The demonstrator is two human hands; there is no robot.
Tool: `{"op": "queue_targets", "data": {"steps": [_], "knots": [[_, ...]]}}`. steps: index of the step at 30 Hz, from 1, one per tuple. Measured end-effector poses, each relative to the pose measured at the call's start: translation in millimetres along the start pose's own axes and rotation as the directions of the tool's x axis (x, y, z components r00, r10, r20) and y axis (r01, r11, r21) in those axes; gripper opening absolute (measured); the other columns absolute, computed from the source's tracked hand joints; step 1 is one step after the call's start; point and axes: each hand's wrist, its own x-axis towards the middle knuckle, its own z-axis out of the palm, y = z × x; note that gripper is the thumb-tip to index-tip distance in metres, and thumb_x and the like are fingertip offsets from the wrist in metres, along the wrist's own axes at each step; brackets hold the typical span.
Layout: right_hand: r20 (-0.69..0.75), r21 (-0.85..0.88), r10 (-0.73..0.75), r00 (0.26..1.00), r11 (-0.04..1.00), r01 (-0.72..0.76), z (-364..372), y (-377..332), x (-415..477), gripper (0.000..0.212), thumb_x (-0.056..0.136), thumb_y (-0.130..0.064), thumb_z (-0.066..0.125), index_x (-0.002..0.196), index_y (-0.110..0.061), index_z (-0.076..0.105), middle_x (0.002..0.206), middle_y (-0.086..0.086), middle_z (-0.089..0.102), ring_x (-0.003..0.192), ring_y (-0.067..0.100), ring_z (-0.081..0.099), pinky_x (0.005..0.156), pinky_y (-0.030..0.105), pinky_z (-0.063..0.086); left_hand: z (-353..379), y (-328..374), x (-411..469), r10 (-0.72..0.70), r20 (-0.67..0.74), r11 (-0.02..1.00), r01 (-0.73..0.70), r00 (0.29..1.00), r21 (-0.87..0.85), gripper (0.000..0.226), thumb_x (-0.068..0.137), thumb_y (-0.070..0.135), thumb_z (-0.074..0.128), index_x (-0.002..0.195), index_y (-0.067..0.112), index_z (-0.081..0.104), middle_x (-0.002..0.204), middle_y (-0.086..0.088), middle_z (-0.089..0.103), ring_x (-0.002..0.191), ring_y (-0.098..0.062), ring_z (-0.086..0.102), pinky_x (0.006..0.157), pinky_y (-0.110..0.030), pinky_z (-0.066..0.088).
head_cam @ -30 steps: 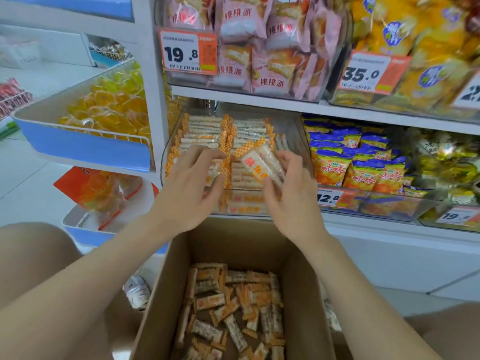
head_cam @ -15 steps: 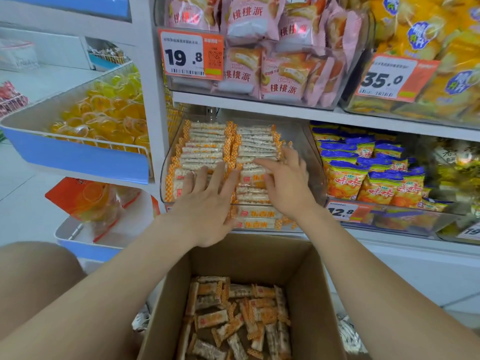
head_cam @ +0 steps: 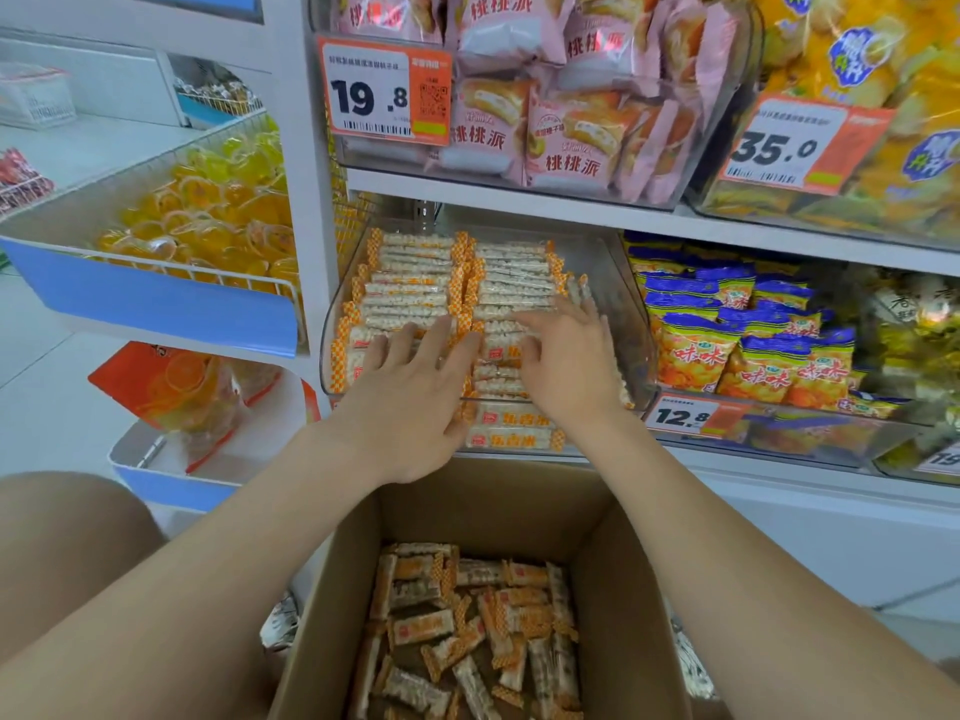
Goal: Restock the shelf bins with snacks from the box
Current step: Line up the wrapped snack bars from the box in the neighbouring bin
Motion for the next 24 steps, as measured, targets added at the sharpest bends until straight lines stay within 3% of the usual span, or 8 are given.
{"op": "queue_targets", "data": {"steps": [4, 9, 12, 14, 16, 19, 21, 24], "knots": [[-0.151, 0.057, -0.054, 0.987, 0.996, 0.063, -18.1, 0.3, -17.4, 0.038, 0.092, -0.012, 0.065, 0.127, -0.024, 0.071, 0.134, 0.004, 0.063, 0.128, 0.03, 0.054, 0.106, 0.05, 0.046, -3.3, 0.7, -8.6, 0.029, -0.183, 0.997, -0.042, 0.983, -0.07, 0.066, 0.097, 0.044, 0.04, 0.158, 0.02, 0.03, 0.159, -0.012, 0.038, 0.145, -0.035, 0.037, 0.116, -0.05, 0.034], [-0.186, 0.164, -0.318, 0.93, 0.923, 0.349, -39.4, -7.8, -72.7, 0.019, 0.09, -0.012, 0.057, 0.101, -0.017, 0.071, 0.099, -0.001, 0.065, 0.096, 0.018, 0.06, 0.083, 0.032, 0.05, 8.1, 19.4, -28.5, 0.097, -0.419, 0.981, -0.157, 0.903, -0.111, 0.022, 0.091, 0.027, 0.057, 0.11, 0.015, 0.058, 0.106, -0.006, 0.053, 0.097, -0.03, 0.053, 0.079, -0.043, 0.047], [0.257, 0.194, -0.325, 0.91, 0.94, 0.281, -34.2, -3.2, -115.0, 0.007, 0.089, -0.021, 0.056, 0.088, -0.026, 0.061, 0.089, -0.006, 0.064, 0.083, 0.017, 0.061, 0.071, 0.039, 0.054, 28.6, 34.4, -42.7, 0.137, -0.135, 0.963, -0.164, 0.981, -0.213, 0.018, 0.093, 0.031, 0.058, 0.11, 0.024, 0.057, 0.103, 0.0, 0.064, 0.093, -0.026, 0.063, 0.07, -0.038, 0.048], [0.608, 0.141, -0.258, 0.751, 0.966, 0.217, -8.5, 12.9, -136.6, 0.009, 0.091, -0.024, 0.057, 0.091, -0.027, 0.065, 0.089, -0.007, 0.068, 0.082, 0.017, 0.064, 0.071, 0.044, 0.059, 54.1, 40.7, -47.9, 0.148, 0.194, 0.977, -0.112, 0.97, -0.181, 0.014, 0.098, 0.039, 0.055, 0.104, 0.026, 0.053, 0.104, 0.0, 0.064, 0.091, -0.024, 0.061, 0.07, -0.037, 0.049], [0.816, 0.093, -0.156, 0.556, 0.986, 0.14, 28.8, 31.0, -157.9, 0.023, 0.095, -0.025, 0.055, 0.108, -0.024, 0.074, 0.101, -0.002, 0.074, 0.09, 0.02, 0.07, 0.079, 0.045, 0.062, 87.8, 47.2, -51.6, 0.14, 0.474, 0.986, -0.08, 0.869, -0.146, 0.021, 0.102, 0.04, 0.054, 0.111, 0.022, 0.06, 0.106, -0.001, 0.065, 0.089, -0.022, 0.061, 0.074, -0.038, 0.054], [0.929, 0.023, -0.03, 0.369, 0.999, 0.022, 80.6, 50.7, -187.5, 0.024, 0.099, -0.021, 0.052, 0.103, -0.013, 0.074, 0.105, 0.007, 0.074, 0.09, 0.025, 0.07, 0.08, 0.042, 0.062, 146.2, 53.9, -58.0, 0.125, 0.687, 0.985, -0.004, 0.716, -0.175, 0.028, 0.103, 0.03, 0.056, 0.128, 0.018, 0.064, 0.12, -0.005, 0.066, 0.103, -0.026, 0.066, 0.085, -0.039, 0.057], [0.947, -0.03, 0.033, 0.318, 0.999, -0.015, 111.3, 61.7, -204.8, 0.019, 0.101, -0.015, 0.049, 0.095, -0.013, 0.067, 0.098, 0.008, 0.069, 0.085, 0.026, 0.065, 0.072, 0.037, 0.057, 188.8, 52.1, -63.1, 0.111, 0.748, 0.978, 0.059, 0.655, -0.198, 0.034, 0.105, 0.028, 0.056, 0.136, 0.018, 0.06, 0.131, -0.007, 0.063, 0.113, -0.028, 0.063, 0.096, -0.043, 0.056], [0.956, -0.077, 0.094, 0.28, 0.994, -0.072, 150.2, 76.7, -225.0, 0.029, 0.104, -0.012, 0.047, 0.126, -0.013, 0.066, 0.117, 0.01, 0.067, 0.096, 0.027, 0.066, 0.083, 0.039, 0.06, 244.6, 47.5, -73.7, 0.073, 0.809, 0.969, 0.15, 0.584, -0.195, 0.037, 0.106, 0.025, 0.051, 0.142, 0.018, 0.057, 0.136, -0.01, 0.06, 0.117, -0.03, 0.061, 0.1, -0.045, 0.055]]}}
